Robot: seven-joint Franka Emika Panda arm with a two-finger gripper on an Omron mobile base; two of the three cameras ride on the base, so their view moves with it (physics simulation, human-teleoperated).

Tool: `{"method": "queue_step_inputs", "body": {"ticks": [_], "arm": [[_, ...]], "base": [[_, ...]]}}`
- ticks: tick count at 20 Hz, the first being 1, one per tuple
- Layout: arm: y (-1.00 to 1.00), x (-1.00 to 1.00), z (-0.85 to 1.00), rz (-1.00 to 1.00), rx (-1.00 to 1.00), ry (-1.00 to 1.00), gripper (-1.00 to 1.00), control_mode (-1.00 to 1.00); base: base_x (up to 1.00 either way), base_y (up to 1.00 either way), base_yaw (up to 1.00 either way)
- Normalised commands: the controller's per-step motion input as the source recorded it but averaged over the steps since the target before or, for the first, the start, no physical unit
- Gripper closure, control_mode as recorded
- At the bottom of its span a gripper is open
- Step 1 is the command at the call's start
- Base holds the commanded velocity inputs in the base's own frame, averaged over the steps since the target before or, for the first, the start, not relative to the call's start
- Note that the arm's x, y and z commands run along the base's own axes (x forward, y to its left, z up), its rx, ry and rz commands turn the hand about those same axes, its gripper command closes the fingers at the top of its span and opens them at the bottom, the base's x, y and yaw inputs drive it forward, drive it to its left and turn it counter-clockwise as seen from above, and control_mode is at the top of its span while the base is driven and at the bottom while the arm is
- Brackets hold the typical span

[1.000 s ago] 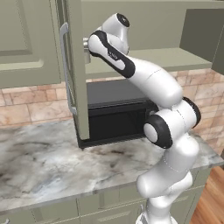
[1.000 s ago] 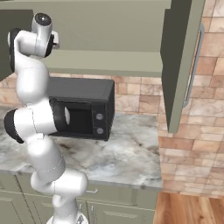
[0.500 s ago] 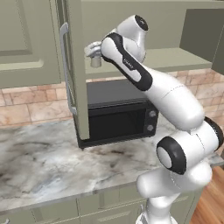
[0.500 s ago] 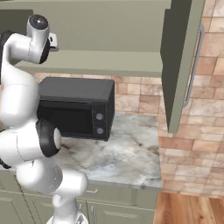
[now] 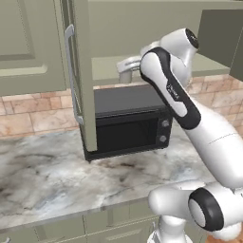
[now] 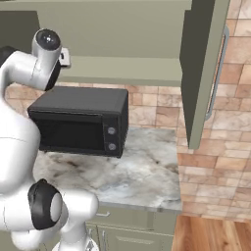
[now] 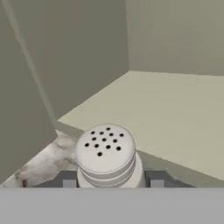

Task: Collect the paprika, mayonnaise, and shaker from the cabinet and place them next to the stove.

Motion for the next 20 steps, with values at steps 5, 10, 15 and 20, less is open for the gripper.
{"method": "queue_step_inputs", "body": {"ticks": [5,10,15,20], "arm": [[-0.65,-1.0,0.0,0.0,0.06,-0.04,1.0,-1.0],[-0.48,-1.0,-0.04,0.0,0.04,-0.05,1.0,-1.0],[-0.07,-0.8,-0.15,0.0,0.0,-0.04,1.0,1.0],[0.0,0.0,0.0,0.0,0.0,0.0,1.0,1.0]], "base": [[0.0,0.0,0.0],[0.0,0.0,0.0],[-0.2,0.01,0.01],[-1.0,0.15,0.11]]}}
